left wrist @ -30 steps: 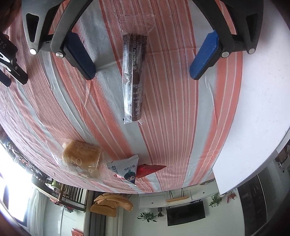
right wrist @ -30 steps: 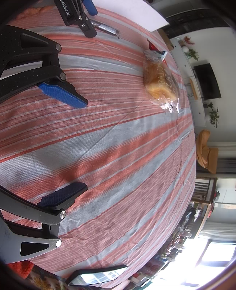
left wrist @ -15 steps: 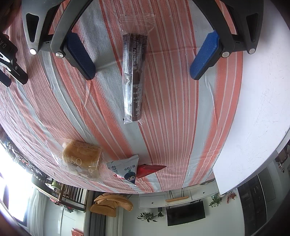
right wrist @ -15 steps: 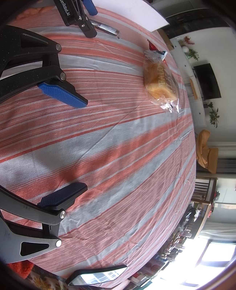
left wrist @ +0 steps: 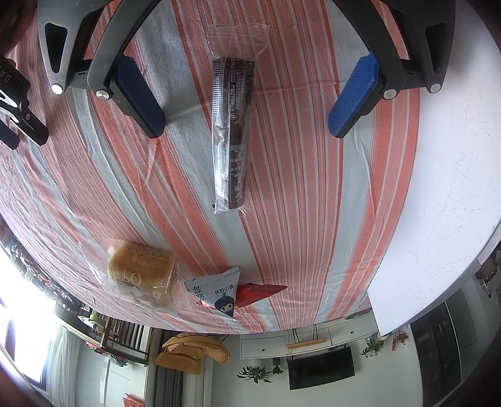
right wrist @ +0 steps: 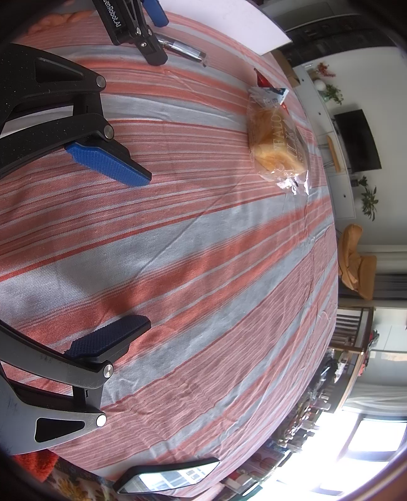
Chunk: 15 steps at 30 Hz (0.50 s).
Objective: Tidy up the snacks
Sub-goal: 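Lower the dark bar back onto the tablecloth and open the left gripper, then reach the right gripper to the bagged milk toast bread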
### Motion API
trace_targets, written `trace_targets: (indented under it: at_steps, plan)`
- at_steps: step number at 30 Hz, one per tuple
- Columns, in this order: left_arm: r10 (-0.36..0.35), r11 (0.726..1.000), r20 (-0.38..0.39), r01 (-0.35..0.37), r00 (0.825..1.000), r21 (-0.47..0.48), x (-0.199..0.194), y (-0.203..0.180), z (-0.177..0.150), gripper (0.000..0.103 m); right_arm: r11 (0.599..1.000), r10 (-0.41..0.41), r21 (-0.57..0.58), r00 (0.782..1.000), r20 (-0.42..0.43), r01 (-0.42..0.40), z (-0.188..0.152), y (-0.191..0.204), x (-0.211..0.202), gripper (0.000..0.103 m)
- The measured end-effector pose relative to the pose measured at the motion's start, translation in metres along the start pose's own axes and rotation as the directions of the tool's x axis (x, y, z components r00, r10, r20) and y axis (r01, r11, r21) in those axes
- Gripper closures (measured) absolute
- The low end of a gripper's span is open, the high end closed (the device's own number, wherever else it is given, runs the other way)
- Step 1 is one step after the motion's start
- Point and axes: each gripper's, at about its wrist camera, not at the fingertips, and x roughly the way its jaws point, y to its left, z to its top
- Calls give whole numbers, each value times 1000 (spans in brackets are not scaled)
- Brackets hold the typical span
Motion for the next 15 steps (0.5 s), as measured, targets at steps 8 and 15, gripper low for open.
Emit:
trace_targets:
  at_steps: [8, 15]
  plan:
    - [0, 1000, 0, 0, 1000, 0, 0, 0, 0, 0, 999, 37, 17, 999, -39, -37, 7, -3, -1, 16]
    - [0, 1000, 0, 0, 1000, 0, 0, 0, 0, 0, 987, 160, 6, 987, 5, -160, 100, 29, -17, 18]
